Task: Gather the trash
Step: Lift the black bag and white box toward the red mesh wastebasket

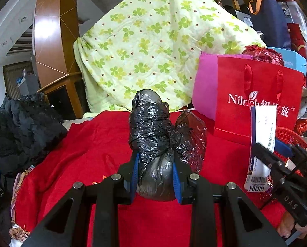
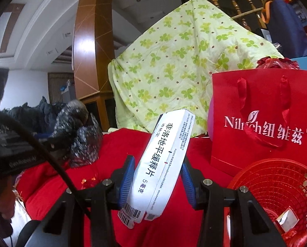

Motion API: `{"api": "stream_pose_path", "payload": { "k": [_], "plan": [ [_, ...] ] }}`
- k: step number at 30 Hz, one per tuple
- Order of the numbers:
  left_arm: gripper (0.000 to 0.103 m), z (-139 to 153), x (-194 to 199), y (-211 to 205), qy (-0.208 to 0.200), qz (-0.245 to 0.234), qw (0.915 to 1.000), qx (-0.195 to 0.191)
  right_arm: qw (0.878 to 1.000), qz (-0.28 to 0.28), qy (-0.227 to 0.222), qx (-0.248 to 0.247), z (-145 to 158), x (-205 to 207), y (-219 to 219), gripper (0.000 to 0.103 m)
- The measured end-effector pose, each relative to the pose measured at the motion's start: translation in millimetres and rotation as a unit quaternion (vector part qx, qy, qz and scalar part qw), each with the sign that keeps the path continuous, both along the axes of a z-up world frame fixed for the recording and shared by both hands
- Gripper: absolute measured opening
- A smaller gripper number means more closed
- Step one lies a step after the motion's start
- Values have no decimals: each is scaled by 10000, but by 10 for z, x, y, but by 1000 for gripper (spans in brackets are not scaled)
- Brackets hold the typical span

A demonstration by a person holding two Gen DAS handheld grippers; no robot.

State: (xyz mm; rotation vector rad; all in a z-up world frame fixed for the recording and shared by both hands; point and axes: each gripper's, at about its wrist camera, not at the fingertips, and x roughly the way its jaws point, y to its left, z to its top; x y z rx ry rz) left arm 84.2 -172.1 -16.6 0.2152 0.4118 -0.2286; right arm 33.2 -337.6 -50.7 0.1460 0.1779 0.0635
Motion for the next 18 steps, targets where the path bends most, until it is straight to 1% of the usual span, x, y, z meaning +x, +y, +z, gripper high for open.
{"api": "stream_pose_path", "payload": {
  "k": [4, 13, 18],
  "plan": [
    [30, -27, -3, -75, 103, -194, 9997, -89, 9998, -68, -98, 141, 33, -81, -98, 47],
    [30, -47, -44, -275, 146, -532, 9984, -96, 9984, -306, -301, 357, 89, -247, -285, 47],
    [30, -27, -61, -349, 156, -650, 9977, -119, 9977, -420, -393, 346, 101, -329, -332, 48]
  ]
}}
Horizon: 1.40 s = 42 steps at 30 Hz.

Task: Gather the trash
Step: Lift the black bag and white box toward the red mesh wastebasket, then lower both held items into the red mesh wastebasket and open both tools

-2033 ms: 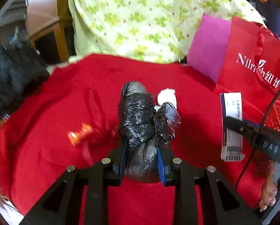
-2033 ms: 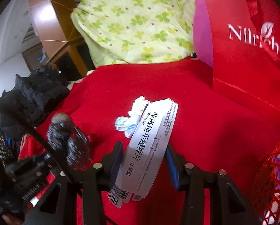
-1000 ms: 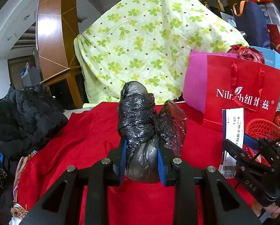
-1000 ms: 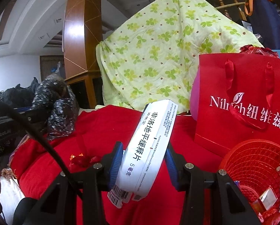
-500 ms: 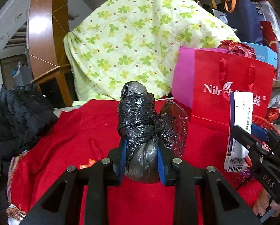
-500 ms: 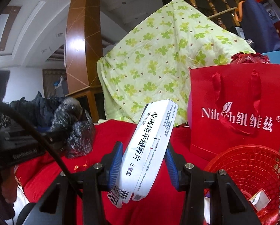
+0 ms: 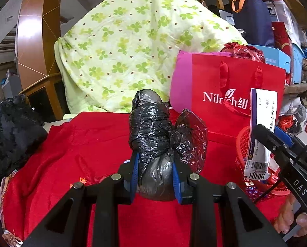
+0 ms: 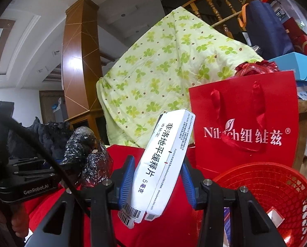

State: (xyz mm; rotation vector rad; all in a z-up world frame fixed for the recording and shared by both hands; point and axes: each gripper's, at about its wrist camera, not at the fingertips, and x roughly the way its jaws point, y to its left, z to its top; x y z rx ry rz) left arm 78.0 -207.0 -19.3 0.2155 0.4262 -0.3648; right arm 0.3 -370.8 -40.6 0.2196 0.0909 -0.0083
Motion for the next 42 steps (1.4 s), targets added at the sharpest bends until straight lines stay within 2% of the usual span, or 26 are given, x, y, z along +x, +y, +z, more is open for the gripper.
{"api": "stream_pose_path", "payload": {
  "k": [14, 29, 37, 42],
  "plan": [
    [30, 2, -53, -218, 4, -243, 9997, 47, 9987, -461, -182, 130, -81, -350, -183, 47],
    [30, -36, -219, -679, 131, -972, 9951, 112, 9922, -1096, -361, 480, -94, -636, -662, 48],
    [30, -47, -261, -920, 251, -1389, 9899, 97, 9824, -1604, -539, 788, -58, -809, -1020, 48],
    [30, -31, -316, -1040, 401, -1825, 9823, -96, 9719, -1973, -658, 1106, -57, -946, -1263, 48]
  ]
}}
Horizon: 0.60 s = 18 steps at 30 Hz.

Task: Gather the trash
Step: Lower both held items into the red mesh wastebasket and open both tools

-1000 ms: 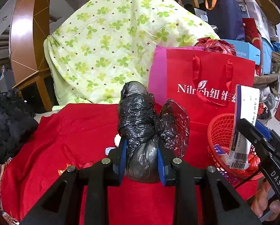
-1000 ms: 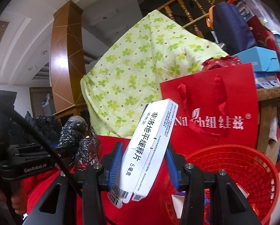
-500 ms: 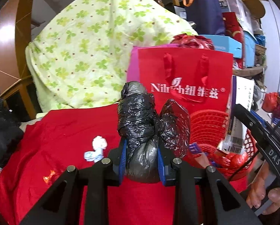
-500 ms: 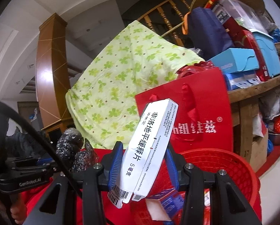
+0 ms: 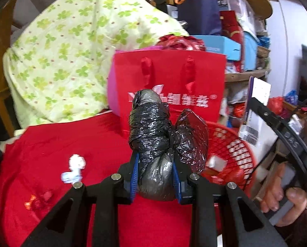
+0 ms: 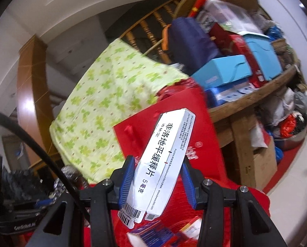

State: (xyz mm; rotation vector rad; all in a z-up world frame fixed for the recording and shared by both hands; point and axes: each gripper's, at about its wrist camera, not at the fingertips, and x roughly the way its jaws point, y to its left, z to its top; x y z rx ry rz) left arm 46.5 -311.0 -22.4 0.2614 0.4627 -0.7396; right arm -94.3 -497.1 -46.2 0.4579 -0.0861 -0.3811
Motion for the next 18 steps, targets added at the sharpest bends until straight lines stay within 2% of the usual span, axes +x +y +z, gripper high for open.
{"api": "stream_pose_path", "payload": {
  "k": [3, 8, 13, 14, 15, 17, 18],
  "plan": [
    [30, -1, -16, -95, 199, -292, 9993, -134, 9996, -206, -10, 200, -26, -74, -135, 48],
    [31, -39, -1, -274, 498, -585, 9967, -277, 9983, -195, 103, 548, -80, -79, -307, 48],
    [33, -163, 34, -466, 681, -706, 9948, -278, 9970, -126, 559, 516, -120, 62, -308, 49],
    [39, -198, 41, -502, 703, -703, 9948, -234, 9962, -67, 659, 569, -142, 96, -319, 49],
    [50, -238, 52, -542, 722, -687, 9949, -179, 9954, -26, 725, 620, -165, 117, -332, 50],
    [65, -300, 62, -561, 712, -620, 9955, -106, 9937, 59, 818, 766, -206, 164, -363, 58],
    [65, -324, 55, -545, 674, -587, 9960, -90, 9931, 73, 813, 837, -221, 167, -383, 64]
  ]
}}
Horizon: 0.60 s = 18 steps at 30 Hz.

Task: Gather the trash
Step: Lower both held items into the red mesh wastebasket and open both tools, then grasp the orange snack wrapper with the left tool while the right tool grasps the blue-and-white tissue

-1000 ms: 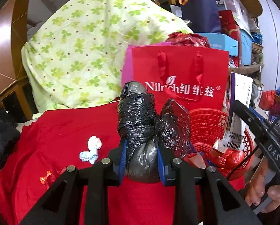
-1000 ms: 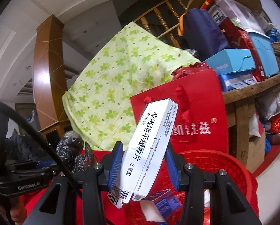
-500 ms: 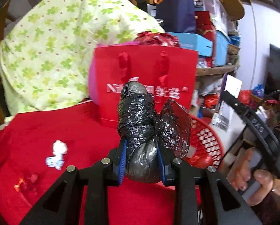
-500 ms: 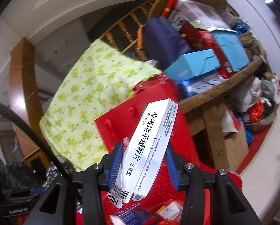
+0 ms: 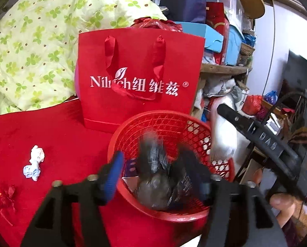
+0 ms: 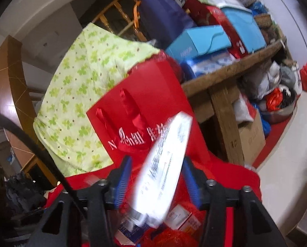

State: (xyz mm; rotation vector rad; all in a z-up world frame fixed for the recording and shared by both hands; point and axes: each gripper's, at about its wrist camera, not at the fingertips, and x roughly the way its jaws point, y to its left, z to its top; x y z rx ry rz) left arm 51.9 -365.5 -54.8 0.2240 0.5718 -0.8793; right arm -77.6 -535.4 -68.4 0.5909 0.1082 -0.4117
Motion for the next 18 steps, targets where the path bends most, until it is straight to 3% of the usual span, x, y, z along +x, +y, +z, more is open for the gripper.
{"api": "stream_pose_path", "payload": {
  "k": [4, 8, 13, 18],
  "plan": [
    [65, -27, -14, 136, -112, 86, 9999, 66, 9998, 93, -142, 110, -13, 23, 8, 66],
    [66, -51, 41, 473, -114, 358, 9993, 57, 9993, 175, -260, -200, 72, 90, 208, 66],
    [67, -204, 120, 1021, -52, 870, 9959, 261, 9915, 541, -515, -1064, 224, 223, 740, 66],
    [67, -415, 175, 1833, -21, 1739, 9834, 508, 9749, 1104, -802, -1761, 291, 357, 1314, 66]
  ]
}}
